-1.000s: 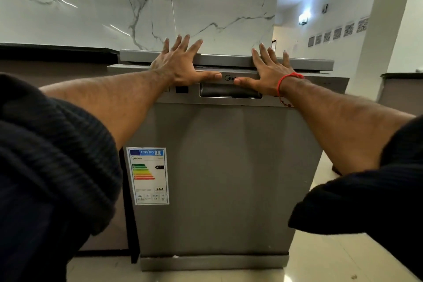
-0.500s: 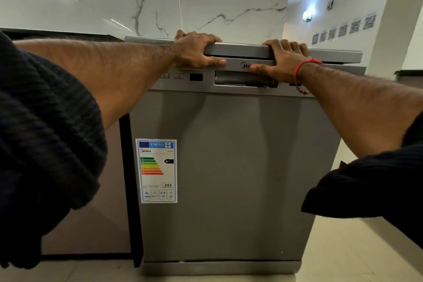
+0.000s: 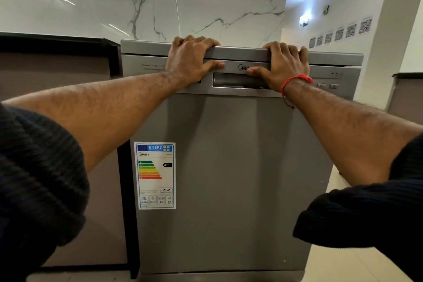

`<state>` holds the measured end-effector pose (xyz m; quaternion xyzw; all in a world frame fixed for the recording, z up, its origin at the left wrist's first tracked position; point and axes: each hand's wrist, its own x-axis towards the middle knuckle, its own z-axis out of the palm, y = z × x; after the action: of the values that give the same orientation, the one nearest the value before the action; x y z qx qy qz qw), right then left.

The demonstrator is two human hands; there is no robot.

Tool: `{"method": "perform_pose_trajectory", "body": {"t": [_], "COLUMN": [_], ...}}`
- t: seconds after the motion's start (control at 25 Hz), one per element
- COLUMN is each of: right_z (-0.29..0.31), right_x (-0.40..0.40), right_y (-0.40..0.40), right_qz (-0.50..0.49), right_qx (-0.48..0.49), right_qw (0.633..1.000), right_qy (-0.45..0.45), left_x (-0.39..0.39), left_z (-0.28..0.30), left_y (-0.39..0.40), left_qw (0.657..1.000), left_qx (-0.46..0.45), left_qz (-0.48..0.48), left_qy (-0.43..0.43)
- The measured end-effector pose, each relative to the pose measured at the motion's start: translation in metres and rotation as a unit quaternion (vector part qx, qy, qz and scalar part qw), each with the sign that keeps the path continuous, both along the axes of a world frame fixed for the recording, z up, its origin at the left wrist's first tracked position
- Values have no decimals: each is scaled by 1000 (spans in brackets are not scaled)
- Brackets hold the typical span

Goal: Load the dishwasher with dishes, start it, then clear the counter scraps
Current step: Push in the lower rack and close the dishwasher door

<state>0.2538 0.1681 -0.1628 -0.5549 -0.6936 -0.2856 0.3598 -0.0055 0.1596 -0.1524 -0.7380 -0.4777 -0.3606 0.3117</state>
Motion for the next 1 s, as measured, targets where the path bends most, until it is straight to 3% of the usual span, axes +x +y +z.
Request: {"method": "perform_pose_trajectory", "body": {"t": [0.08,0.32,0.68,1.0], "right_z": [0,8,2,41], "right_x": [-4,-9,-8,-8], "right_y": [2,-3,1,-15], "right_qz": [-2,38,14,-9], "right_qx": [14,-81,-28,-163], "right_qw": [1000,991,996,986], "right_qy": [13,104,79,41], "left_x": [3,0,1,-2], "left_z": [-3,8,15,49], "left_y": [1,-1,-14,-25], "left_qw": [999,998,993,966], "left_qx": [37,-61,-116,-255], "left_qz": [22,-16,3,3], "left_qy": [-3,-15,-37,-41]}}
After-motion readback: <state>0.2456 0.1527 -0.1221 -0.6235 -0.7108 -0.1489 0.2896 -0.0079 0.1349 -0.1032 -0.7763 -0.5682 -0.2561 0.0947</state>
